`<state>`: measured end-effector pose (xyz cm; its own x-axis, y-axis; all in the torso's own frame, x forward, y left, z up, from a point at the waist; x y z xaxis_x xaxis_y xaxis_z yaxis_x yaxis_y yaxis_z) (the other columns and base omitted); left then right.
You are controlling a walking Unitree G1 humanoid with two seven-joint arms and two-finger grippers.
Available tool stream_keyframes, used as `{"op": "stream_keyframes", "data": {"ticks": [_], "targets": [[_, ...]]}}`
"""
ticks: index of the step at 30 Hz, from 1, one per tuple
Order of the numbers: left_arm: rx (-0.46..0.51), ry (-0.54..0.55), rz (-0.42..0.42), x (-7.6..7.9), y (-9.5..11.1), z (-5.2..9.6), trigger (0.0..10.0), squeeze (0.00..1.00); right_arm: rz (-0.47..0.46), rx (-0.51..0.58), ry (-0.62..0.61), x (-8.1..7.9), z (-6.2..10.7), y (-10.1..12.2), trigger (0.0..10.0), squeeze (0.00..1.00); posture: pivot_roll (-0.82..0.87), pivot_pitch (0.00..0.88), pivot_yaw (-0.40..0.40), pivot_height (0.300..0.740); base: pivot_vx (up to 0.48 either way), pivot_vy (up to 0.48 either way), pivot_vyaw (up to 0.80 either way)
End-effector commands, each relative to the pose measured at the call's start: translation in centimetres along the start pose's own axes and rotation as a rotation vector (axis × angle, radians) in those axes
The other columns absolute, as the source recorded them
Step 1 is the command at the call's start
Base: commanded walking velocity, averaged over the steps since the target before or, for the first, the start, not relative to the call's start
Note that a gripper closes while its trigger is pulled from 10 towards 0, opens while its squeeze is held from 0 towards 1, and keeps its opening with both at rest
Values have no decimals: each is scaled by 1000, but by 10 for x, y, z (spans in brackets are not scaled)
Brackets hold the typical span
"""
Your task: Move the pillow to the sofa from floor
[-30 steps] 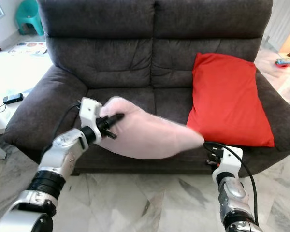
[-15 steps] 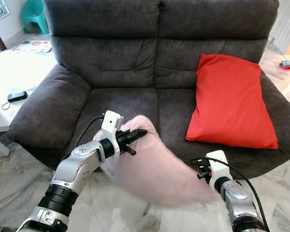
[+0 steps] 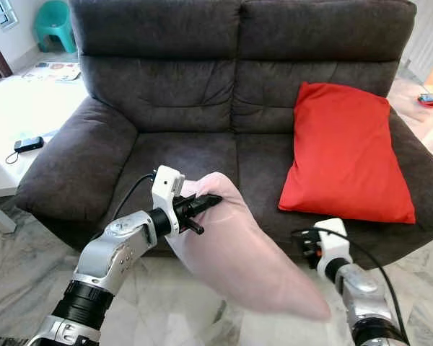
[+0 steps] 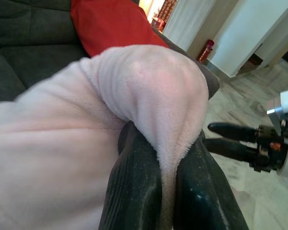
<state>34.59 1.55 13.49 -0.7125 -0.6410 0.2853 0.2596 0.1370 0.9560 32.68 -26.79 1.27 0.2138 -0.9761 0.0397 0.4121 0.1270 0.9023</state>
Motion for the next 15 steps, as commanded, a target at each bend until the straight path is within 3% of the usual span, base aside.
{"op": "stream_keyframes", "data": {"ticks": [1,7,15], "targets": [[86,-46,-44,13,27,0,10000,0,-3,44,11,-1,-3,13,10000,1000,24,0,-21,740,0,0,0],[78,-35,-49,11,25,1,10000,0,14,57,72,-10,-4,17,10000,1000,28,0,-24,740,0,0,0],[66,-27,-50,9,22,2,10000,0,122,-41,197,-20,6,-4,10000,1000,28,0,-23,740,0,0,0]]}}
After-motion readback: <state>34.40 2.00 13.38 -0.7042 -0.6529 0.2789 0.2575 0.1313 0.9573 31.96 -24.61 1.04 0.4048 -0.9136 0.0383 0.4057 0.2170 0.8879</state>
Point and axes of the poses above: a point about 5 cm out from each wrist's last joint towards the gripper, its own z axis pointing back from the gripper into the wrist, its own y axis along the axis of the wrist's last joint, x = y × z, the point moved 5 cm from there along -z, pointing out of the wrist towards the gripper, and after that the axes turned 1 degree about z, right-handed, at the moved point
